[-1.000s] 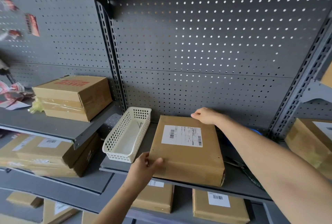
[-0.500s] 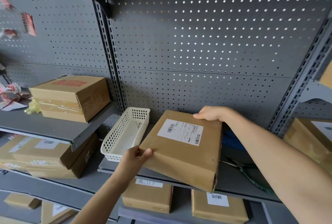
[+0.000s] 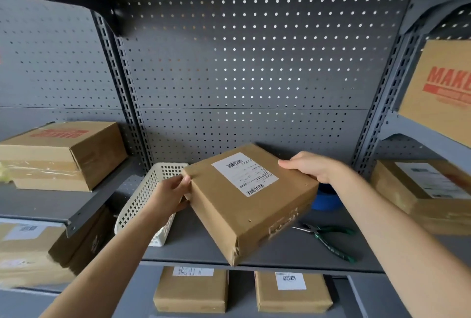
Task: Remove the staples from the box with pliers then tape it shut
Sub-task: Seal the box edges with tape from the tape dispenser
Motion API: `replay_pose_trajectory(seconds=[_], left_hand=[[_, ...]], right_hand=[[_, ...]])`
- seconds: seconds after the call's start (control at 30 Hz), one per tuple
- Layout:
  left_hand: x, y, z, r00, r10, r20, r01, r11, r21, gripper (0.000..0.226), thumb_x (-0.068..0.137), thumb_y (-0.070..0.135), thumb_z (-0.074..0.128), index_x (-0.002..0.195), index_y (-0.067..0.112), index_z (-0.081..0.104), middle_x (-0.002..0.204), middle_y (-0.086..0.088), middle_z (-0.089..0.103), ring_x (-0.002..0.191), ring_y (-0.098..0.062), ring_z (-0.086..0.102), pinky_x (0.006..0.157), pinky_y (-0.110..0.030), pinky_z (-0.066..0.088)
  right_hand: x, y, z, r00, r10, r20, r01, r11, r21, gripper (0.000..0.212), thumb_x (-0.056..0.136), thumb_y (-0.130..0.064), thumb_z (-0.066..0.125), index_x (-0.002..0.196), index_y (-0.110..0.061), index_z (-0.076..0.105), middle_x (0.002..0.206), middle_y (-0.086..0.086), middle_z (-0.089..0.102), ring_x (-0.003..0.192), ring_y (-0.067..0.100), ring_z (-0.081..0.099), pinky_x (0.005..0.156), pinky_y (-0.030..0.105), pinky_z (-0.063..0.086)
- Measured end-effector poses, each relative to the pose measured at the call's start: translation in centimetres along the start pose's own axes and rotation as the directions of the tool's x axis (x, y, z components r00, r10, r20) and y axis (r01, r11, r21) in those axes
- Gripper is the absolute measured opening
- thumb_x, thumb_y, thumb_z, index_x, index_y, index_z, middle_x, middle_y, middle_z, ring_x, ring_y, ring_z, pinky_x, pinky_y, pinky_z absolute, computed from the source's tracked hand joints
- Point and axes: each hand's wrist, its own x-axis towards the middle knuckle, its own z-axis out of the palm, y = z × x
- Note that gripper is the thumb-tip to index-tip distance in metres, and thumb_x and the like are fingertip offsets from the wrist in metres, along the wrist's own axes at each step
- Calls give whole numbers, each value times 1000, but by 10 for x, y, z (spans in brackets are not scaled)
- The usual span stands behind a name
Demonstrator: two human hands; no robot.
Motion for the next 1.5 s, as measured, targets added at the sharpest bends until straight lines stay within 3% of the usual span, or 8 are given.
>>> replay_pose_trajectory(seconds=[0.13,0.27,0.37,0.63,0.77,0.87,1.1,1.5], left_hand=[[24,2,13,999,-13,-49,13,1000,-4,40,104,33,50,95,-4,63,78,-10,54,78,-19,56,66,-30,60],[46,-2,25,996,-45,-83,45,999,-3,42,103,39,50,83,5,64,81,-13,55,79,-23,57,74,-38,61],[53,-3,31,988,-68,-139,68,998,-6,36,103,37,51,94,6,67,83,-14,61,80,-25,62,79,-42,62],[55,-8,40,984,-100,-145,113,989,90,32,105,37,42,100,12,62,69,-4,50,61,-18,47,54,-27,42],[53,-12,41,987,-125,-106,132,989,62,24,106,31,41,110,14,59,92,-8,63,84,-24,61,74,-36,53],[54,-16,40,982,-174,-70,178,982,62,22,104,28,46,110,12,60,97,-10,68,89,-25,66,75,-37,58],[56,-32,48,986,-166,-34,168,980,102,27,106,24,44,127,10,54,102,-10,68,87,-21,66,61,-30,54],[61,-52,45,981,-194,-27,196,974,115,39,104,31,46,137,11,49,119,-12,65,106,-29,65,90,-50,57]], right_hand=[[-14,14,6,994,-15,-104,25,995,97,43,98,-46,70,105,-4,80,97,8,82,93,26,79,89,40,62],[-27,25,17,981,-21,-193,52,986,156,46,97,-46,70,98,-2,80,91,8,82,84,24,80,79,34,60],[-27,40,29,964,-16,-264,67,980,185,60,96,-49,71,95,11,72,91,14,81,84,31,79,74,35,57],[-26,61,69,918,16,-396,42,990,137,76,71,-78,66,82,-2,67,98,26,74,78,32,74,66,38,49],[-26,62,83,899,36,-436,21,992,125,71,60,-85,62,74,-15,61,75,21,65,70,37,68,63,37,43],[-29,63,94,888,50,-457,5,993,117,61,80,-71,70,64,-15,50,63,19,54,59,36,56,61,37,36],[-25,79,109,891,85,-446,-29,991,131,55,89,-63,69,68,-16,48,70,8,56,65,23,57,63,35,42],[-25,85,114,903,82,-422,-30,991,128,54,93,-57,68,68,-15,46,72,8,54,68,20,57,65,32,42]])
